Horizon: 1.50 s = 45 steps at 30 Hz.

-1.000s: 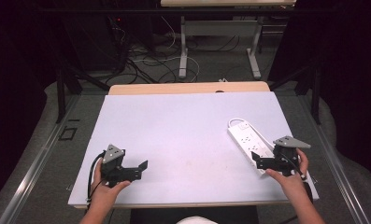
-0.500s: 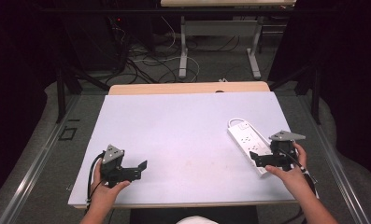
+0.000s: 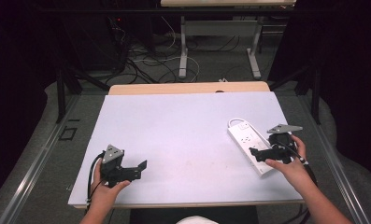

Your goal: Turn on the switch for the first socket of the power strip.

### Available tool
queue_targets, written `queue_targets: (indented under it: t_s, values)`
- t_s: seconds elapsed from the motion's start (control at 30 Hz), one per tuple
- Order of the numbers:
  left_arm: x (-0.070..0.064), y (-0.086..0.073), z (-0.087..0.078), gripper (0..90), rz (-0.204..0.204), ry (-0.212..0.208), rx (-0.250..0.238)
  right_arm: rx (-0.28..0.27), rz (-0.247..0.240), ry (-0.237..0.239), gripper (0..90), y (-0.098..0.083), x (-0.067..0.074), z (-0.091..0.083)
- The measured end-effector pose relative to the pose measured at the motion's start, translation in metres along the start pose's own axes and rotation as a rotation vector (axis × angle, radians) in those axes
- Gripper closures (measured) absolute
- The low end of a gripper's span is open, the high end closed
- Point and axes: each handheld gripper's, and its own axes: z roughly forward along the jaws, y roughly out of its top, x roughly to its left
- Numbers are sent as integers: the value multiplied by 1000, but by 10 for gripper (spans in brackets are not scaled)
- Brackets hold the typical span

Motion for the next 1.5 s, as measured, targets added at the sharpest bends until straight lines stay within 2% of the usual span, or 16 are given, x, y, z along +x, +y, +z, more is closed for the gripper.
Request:
queue_targets:
  t_s: [0.13, 0.23, 0.37, 0.93, 1.37, 1.5]
  values:
    - [1, 0, 0, 7, 8, 4, 1, 13, -7, 1, 6, 6, 1, 0]
    - [1, 0, 0, 12, 10, 8, 3, 19, -30, -4, 6, 10, 1, 0]
    - [1, 0, 0, 12, -2, 2, 4, 31, -35, -2, 6, 15, 1, 0]
    - [2, -1, 1, 12, 3, 7, 2, 77, -72, -18, 6, 32, -10, 4]
    - [2, -1, 1, 12, -5, 5, 5, 120, -33, -35, 10, 43, -23, 13]
    - [2, -1, 1, 12, -5, 5, 5, 118, -22, -38, 16, 45, -28, 16]
